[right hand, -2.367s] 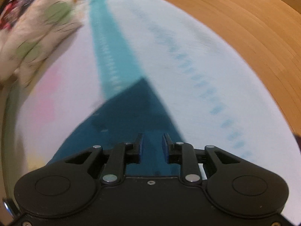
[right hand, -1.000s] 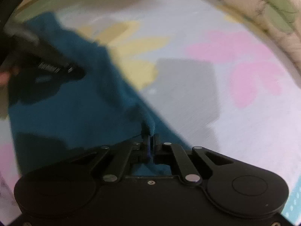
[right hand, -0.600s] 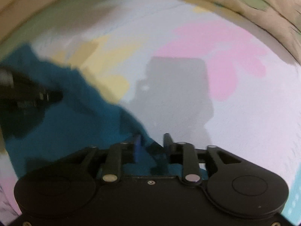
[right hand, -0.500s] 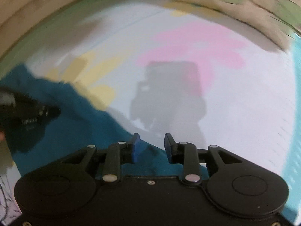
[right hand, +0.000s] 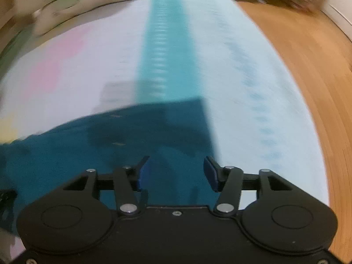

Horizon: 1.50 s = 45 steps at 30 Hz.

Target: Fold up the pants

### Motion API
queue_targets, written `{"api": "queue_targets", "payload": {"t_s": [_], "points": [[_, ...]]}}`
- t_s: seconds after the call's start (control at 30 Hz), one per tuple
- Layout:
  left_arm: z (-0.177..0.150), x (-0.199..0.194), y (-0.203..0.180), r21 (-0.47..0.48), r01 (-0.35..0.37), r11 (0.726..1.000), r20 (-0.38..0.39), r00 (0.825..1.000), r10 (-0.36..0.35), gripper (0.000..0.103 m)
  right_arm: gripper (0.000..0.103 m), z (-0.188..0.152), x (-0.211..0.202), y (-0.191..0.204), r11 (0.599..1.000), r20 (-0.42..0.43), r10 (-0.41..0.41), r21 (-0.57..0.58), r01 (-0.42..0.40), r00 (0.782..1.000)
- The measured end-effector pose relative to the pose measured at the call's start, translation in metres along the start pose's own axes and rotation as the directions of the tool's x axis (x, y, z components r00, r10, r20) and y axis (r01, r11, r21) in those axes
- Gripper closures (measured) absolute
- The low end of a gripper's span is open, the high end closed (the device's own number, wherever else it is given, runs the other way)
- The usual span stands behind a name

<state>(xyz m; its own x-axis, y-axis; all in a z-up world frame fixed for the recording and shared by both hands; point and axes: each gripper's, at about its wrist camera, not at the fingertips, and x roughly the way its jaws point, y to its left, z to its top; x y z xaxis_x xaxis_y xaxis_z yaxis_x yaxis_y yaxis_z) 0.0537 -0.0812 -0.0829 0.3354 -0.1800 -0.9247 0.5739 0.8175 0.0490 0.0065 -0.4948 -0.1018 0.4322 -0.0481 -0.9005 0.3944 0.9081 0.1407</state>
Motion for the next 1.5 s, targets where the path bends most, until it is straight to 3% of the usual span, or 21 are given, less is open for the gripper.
{"api": "queue_targets", "payload": {"t_s": [0.13,0.27,0.4,0.6,0.67,0.73,0.8,0.87,1.1,1.27,1.33,1.43,1.5], "points": [[-0.005,-0.001,-0.004,0.013,-0.017,1.0,0.019,1.0,0.017,0.1,0.043,-0.017,0.013,-0.038,0.991,-0.028,0.045,0.129,-0.041,0.999],[-0.007,-0.003,-0.002,-0.011,-0.006,1.0,0.029,1.0,0.006,0.1,0.042,-0.023,0.021,-0.052,0.981,-0.004,0.097,0.171,-0.095,0.995],[-0.014,-0.008,0.001,-0.023,0.0,1.0,0.038,0.999,0.001,0.1,0.03,-0.024,0.026,-0.048,0.977,0.021,0.168,0.13,-0.169,0.986],[-0.003,-0.004,0.006,-0.035,-0.014,0.999,0.037,0.999,0.015,0.1,0.029,-0.019,0.038,-0.035,0.96,-0.001,0.281,-0.009,-0.281,0.96],[0.0,-0.005,0.004,-0.042,-0.018,0.999,0.035,0.999,0.02,0.1,0.03,-0.016,0.041,-0.038,0.935,-0.005,0.354,0.01,-0.354,0.935],[0.005,-0.007,0.001,-0.057,-0.011,0.998,0.03,0.999,0.012,0.1,0.041,-0.013,0.047,-0.041,0.9,-0.007,0.432,0.065,-0.43,0.902],[0.012,-0.009,-0.002,-0.062,0.001,0.998,0.033,0.999,0.001,0.1,0.083,-0.012,0.057,-0.041,0.878,-0.031,0.47,0.116,-0.464,0.882],[0.022,-0.012,-0.01,-0.054,0.011,0.998,0.048,0.999,-0.008,0.1,0.084,-0.014,0.058,-0.039,0.864,-0.014,0.487,0.152,-0.479,0.873],[0.066,-0.019,-0.052,0.022,0.047,0.999,0.118,0.992,-0.05,0.1,0.087,0.003,0.011,-0.05,0.881,0.109,0.427,0.175,-0.44,0.898],[0.086,0.006,-0.077,0.028,0.027,0.999,0.094,0.995,-0.029,0.1,0.087,0.003,0.026,-0.048,0.907,0.037,0.381,0.18,-0.381,0.924],[0.089,0.021,-0.076,0.007,-0.026,1.0,0.065,0.998,0.025,0.1,0.087,0.0,0.035,-0.048,0.907,0.015,0.377,0.197,-0.373,0.926],[0.095,0.026,-0.069,-0.035,-0.068,0.997,0.099,0.993,0.071,0.1,0.078,-0.006,0.042,-0.053,0.91,-0.012,0.371,0.204,-0.361,0.928],[0.101,0.027,-0.067,-0.041,-0.081,0.996,0.09,0.992,0.085,0.1,0.057,-0.007,0.041,-0.061,0.91,-0.002,0.359,0.221,-0.35,0.933]]}}
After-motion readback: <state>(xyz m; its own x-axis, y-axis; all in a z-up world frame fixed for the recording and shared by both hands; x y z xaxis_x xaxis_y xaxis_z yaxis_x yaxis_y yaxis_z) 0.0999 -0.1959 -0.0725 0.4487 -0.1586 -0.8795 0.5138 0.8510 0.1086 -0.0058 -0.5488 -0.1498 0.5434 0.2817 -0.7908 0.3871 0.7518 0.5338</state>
